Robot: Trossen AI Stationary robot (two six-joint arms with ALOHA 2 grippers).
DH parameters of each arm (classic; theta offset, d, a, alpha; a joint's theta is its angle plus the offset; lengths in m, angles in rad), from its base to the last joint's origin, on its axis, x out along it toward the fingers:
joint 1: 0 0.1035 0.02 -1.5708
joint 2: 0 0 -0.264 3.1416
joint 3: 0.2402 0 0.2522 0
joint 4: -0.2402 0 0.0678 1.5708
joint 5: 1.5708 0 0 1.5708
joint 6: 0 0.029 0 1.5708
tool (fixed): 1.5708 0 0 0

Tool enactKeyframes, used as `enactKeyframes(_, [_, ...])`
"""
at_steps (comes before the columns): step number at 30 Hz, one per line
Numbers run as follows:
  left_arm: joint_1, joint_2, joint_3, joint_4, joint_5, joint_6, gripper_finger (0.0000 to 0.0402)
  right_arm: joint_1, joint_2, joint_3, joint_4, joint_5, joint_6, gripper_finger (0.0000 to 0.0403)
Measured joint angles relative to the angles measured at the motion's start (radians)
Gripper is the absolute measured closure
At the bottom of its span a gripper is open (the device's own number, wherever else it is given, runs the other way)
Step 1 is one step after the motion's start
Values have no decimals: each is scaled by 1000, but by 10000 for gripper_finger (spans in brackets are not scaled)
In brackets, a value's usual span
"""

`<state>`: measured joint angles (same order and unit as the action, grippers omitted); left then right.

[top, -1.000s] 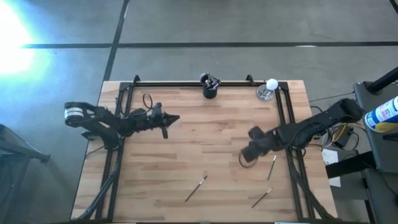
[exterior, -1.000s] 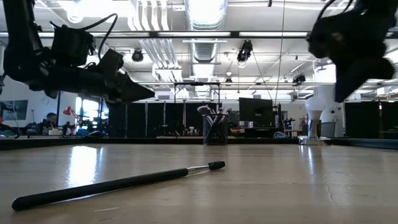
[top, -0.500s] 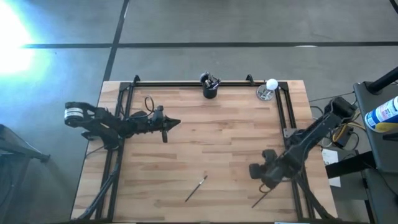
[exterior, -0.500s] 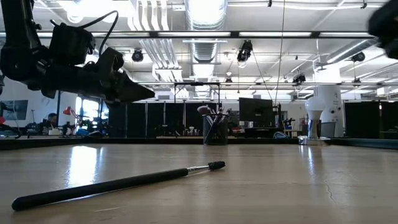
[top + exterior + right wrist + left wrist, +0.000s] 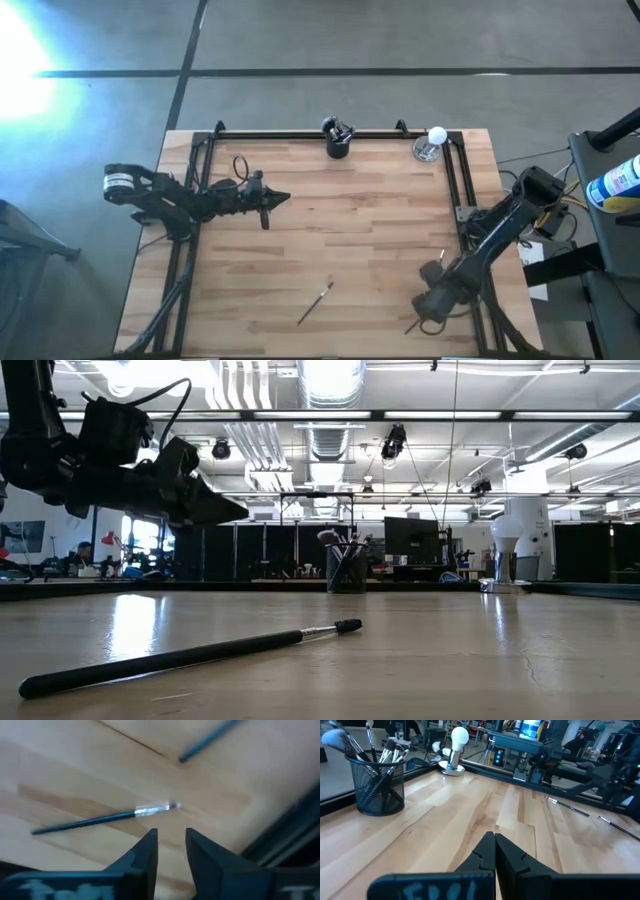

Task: Put items in baskets/containers
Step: Put the black eyeshadow brush into the black pen holder

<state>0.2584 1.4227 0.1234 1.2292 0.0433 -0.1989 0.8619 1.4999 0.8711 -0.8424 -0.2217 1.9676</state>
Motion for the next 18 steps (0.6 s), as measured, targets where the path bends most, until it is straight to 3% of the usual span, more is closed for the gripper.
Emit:
enactKeyframes(8, [-14, 0, 0, -1, 0, 3, 401, -8, 14, -8, 11, 13, -616, 267])
enactKeyframes(18, [-14, 0, 2, -3, -6, 13, 402, -7, 97, -11, 44, 13, -995, 280])
